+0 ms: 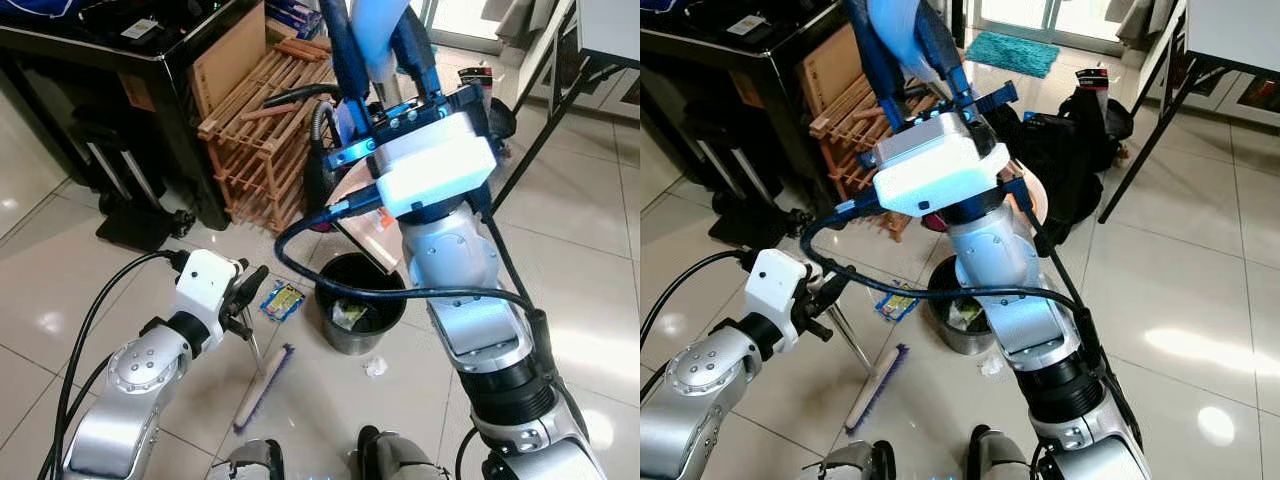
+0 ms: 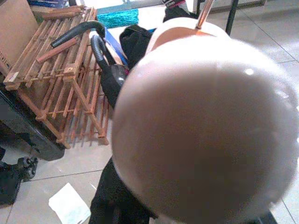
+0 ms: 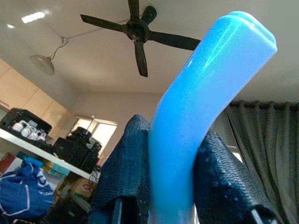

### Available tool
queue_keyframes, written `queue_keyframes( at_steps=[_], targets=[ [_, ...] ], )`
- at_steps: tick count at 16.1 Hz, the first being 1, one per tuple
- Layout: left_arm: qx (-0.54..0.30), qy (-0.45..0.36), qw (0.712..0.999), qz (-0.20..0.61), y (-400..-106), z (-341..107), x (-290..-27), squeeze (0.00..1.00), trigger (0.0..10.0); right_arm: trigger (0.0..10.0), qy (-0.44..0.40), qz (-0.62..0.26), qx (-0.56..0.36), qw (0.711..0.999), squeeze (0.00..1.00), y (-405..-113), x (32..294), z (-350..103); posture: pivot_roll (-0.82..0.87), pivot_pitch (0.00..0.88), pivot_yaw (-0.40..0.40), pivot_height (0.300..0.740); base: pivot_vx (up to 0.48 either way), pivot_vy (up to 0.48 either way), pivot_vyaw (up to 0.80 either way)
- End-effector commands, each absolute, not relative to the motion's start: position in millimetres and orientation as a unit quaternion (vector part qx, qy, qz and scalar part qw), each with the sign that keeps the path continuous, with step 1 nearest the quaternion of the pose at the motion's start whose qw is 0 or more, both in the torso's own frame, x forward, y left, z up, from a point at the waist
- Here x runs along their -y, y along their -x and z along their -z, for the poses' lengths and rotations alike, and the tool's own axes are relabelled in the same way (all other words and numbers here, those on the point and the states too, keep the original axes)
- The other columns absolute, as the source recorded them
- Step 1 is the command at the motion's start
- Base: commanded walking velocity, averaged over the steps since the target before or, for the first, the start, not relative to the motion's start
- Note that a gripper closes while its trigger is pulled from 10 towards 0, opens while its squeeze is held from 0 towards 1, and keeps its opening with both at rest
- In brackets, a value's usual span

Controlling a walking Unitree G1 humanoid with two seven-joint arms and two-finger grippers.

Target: Sweep floor

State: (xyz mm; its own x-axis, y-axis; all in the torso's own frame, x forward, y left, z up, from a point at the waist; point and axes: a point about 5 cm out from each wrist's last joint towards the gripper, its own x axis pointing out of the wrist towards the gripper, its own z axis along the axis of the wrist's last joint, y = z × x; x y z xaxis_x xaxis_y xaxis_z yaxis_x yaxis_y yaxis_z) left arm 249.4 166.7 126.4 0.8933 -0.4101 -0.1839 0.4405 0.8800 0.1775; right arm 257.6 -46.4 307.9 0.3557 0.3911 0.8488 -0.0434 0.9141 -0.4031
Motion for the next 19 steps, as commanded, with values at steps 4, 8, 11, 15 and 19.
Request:
queue_keyframes(
  at_steps=[4, 8, 11, 15, 19],
  targets=[
    [-0.063, -0.112, 0.968, 0.217, -253.6, -129.1, -163.2, 0.0, 10.0, 10.0, 0.263, 0.051, 0.491, 0.829, 0.0, -289.1, 130.6, -320.8, -0.02, 0.165, 0.011, 0.74, 0.0, 0.0, 0.0],
    [-0.065, -0.115, 0.966, 0.221, -254.7, -125.9, -159.1, 0.0, 10.0, 10.0, 0.272, 0.182, 0.311, 0.892, 0.0, -297.9, 218.6, -280.6, -0.04, 0.172, 0.013, 0.74, 0.0, 0.0, 0.0],
    [-0.077, -0.114, 0.965, 0.224, -253.2, -122.4, -156.9, 0.0, 10.0, 10.0, 0.218, 0.234, 0.181, 0.93, 0.0, -286.7, 249.0, -230.8, -0.04, 0.178, 0.016, 0.74, 0.0, 0.0, 0.0],
    [-0.086, -0.114, 0.962, 0.232, -249.5, -119.9, -155.0, 0.0, 10.0, 10.0, 0.21, 0.284, 0.095, 0.931, 0.0, -262.1, 263.5, -193.6, -0.04, 0.185, 0.023, 0.74, 0.0, 0.0, 0.0],
    [-0.082, -0.112, 0.962, 0.236, -249.9, -119.5, -151.0, 0.0, 10.0, 10.0, 0.258, 0.304, 0.131, 0.908, 0.0, -247.9, 268.5, -202.0, -0.04, 0.187, 0.029, 0.74, 0.0, 0.0, -0.8]
  ],
)
